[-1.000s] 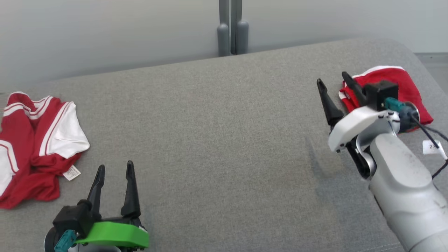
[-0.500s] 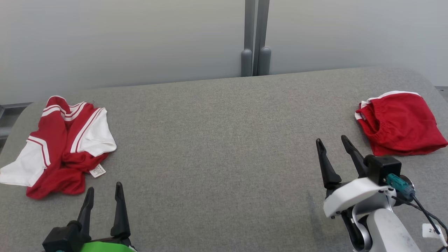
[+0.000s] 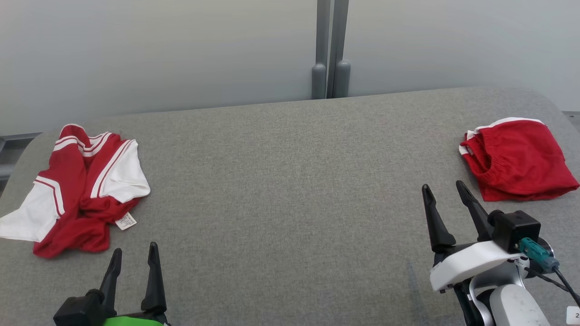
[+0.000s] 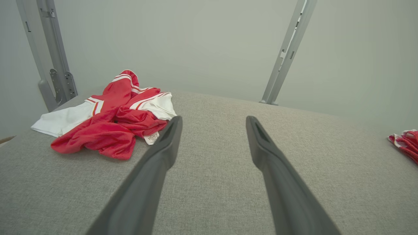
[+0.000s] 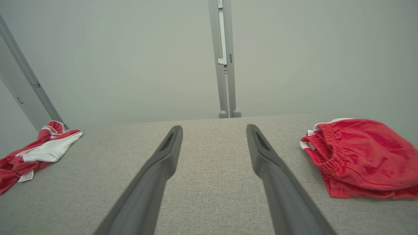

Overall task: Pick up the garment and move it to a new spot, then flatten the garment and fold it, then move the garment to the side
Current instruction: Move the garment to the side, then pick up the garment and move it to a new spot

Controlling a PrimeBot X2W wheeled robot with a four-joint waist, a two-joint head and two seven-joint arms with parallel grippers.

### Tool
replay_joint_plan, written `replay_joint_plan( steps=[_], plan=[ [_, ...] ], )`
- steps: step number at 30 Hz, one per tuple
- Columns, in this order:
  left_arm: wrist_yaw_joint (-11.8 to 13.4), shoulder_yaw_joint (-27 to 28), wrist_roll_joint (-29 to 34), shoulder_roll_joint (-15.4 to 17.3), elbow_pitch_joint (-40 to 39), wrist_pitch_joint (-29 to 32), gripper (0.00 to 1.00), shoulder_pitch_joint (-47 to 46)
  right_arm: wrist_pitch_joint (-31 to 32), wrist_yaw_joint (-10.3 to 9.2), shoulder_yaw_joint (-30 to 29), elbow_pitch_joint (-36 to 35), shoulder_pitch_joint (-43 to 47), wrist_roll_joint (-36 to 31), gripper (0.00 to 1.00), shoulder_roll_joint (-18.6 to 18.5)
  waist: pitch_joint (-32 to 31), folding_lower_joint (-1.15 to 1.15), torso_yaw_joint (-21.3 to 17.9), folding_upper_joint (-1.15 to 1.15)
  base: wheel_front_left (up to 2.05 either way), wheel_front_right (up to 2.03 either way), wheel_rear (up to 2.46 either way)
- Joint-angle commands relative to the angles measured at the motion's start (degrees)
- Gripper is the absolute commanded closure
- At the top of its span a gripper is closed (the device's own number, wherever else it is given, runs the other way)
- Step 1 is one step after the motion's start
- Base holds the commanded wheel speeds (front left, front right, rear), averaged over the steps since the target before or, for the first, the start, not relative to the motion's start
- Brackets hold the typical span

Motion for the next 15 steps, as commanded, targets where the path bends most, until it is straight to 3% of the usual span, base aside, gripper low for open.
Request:
replay_joint_plan(
  steps=[1, 15],
  plan=[
    [-0.27, 0.22, -0.29, 0.37, 0.16, -0.27, 0.00, -0.50, 0.11, -0.02, -0.13, -0.46, 0.40, -0.09, 0.00, -0.07, 0.04, 0.00, 0.01, 0.00, 0.00, 0.00, 0.00],
    [-1.30, 1.77, 0.19, 0.26, 0.51, -0.28, 0.00, -1.13, 0.25, -0.02, -0.90, -0.63, 0.58, 0.47, 0.00, -0.05, 0.25, 0.00, 0.24, 0.00, 0.00, 0.00, 0.00]
  ],
)
